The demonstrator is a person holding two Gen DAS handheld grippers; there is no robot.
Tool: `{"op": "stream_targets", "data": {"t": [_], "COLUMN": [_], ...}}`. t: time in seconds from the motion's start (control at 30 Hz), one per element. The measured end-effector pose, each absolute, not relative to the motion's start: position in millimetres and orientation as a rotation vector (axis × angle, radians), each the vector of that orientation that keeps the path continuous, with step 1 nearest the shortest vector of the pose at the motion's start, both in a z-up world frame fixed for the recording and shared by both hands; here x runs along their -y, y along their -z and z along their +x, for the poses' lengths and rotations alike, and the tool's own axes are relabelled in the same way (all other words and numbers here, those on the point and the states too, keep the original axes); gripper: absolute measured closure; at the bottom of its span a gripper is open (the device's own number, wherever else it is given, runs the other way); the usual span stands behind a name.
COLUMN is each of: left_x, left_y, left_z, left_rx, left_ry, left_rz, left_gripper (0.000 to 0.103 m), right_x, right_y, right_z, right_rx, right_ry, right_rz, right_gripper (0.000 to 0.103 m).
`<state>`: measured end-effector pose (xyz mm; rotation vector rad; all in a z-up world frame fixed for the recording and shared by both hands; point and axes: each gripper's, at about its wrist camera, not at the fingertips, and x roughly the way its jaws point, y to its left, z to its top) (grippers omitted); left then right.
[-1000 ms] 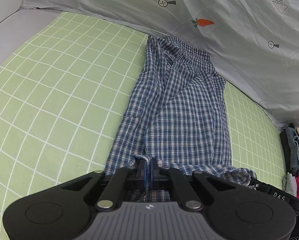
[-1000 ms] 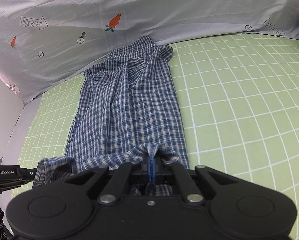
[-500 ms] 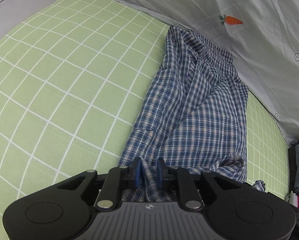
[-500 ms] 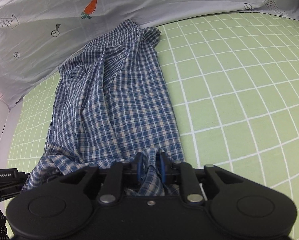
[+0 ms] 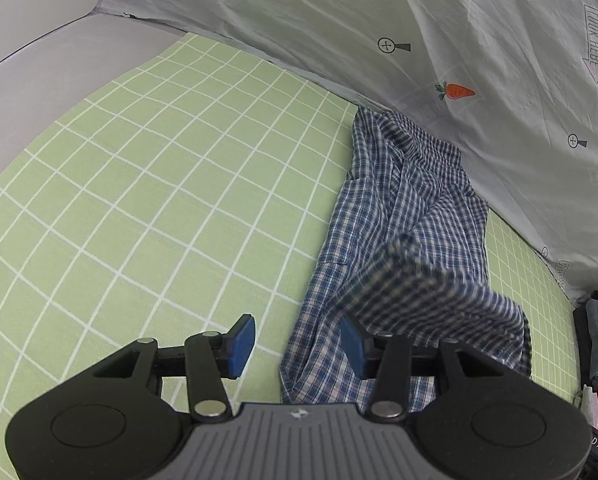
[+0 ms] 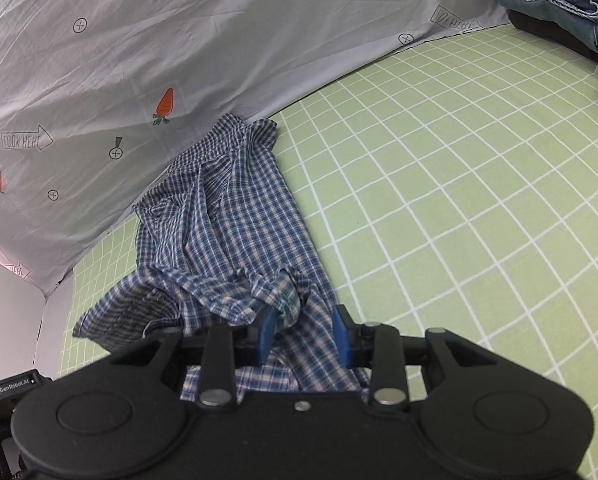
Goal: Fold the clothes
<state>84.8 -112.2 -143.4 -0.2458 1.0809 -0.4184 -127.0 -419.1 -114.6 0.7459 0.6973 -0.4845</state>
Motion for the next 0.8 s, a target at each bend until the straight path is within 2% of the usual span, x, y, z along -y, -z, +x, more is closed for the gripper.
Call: {"op": "stream_targets", "data": {"t": [0.33,0.4,0.47,0.7,0.8], "left_x": [119,117,116,114,116], "left_y": [157,157,156,158,159], "left_z": [61,61,63,72,76], "left_rx": [-1.121,-1.119,-1.119,-1.126,-1.128], "left_ry": [0.473,0.471,0.460,0.429,0.417], "left_rz": [-0.129,-0.128,-0.134,-0.161,-0.163], "left_gripper": [0.053,0.053,0.053,0.053,0.053], "right_x": [404,404,406,422,423], "right_y": [139,143,142,89,84], "right_z": [-112,-105,-99,-58,-28], "right_rx": [-0.794,-0.812,-0.811,-0.609,-0.595], "right_ry": [0.420,0.405,0.370,0.221,0.191], "right_rz": [0.740,0.742,0.758,0.789,0.754], "right_gripper": [0.070,0.076,0.102,0.103,0.103]}}
